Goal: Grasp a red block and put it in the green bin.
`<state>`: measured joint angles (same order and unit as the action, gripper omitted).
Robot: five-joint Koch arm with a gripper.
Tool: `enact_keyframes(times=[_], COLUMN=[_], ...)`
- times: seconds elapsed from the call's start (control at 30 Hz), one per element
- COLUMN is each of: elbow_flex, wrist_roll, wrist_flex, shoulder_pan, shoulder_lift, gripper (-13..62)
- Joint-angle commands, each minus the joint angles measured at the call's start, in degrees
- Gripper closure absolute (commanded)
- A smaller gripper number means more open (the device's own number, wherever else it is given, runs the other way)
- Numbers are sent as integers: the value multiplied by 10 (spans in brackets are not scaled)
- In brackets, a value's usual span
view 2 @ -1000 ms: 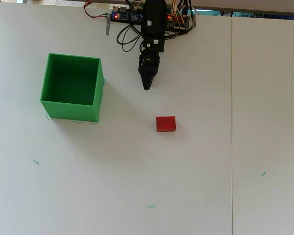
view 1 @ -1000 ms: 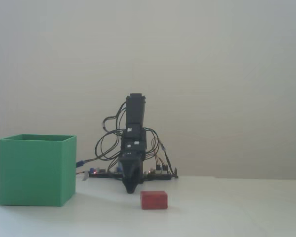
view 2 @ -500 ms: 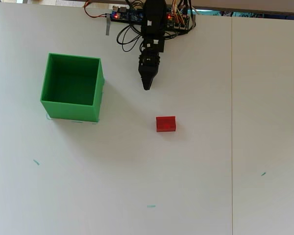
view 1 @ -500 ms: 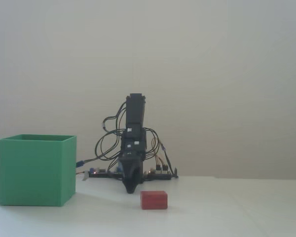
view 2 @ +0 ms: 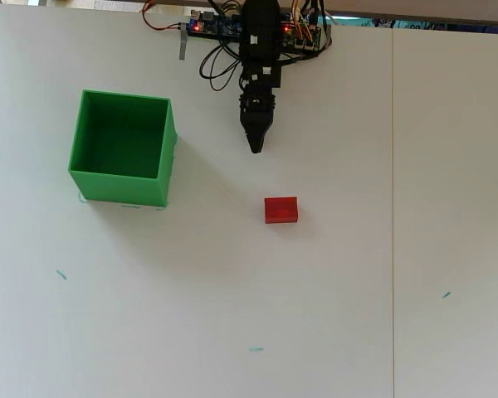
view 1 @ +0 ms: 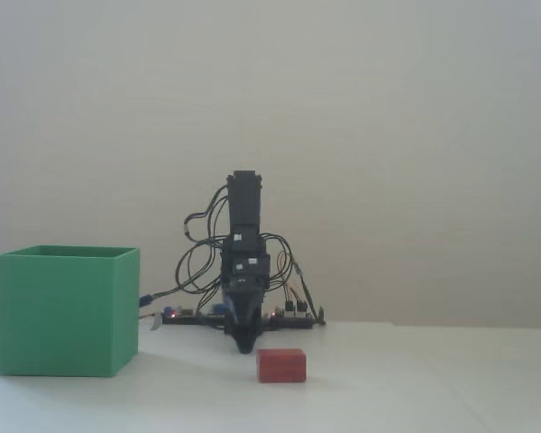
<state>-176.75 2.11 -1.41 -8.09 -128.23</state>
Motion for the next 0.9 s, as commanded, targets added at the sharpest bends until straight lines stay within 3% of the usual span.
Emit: enact_keyframes(times=[0.0,0.2,0.3,0.5,0.7,0.87], elbow_flex=[-34,-10,71,320,658,846], wrist_roll=[-2,-6,-78,-99,-235,-236], wrist_flex=[32,32,31,148,468,617], shoulder_pan=[-10,-10,-3,-13,-33,-124], shoulder_lift=[-47,-42,-25,78,191,268], gripper=[159,156,142,129,119,120])
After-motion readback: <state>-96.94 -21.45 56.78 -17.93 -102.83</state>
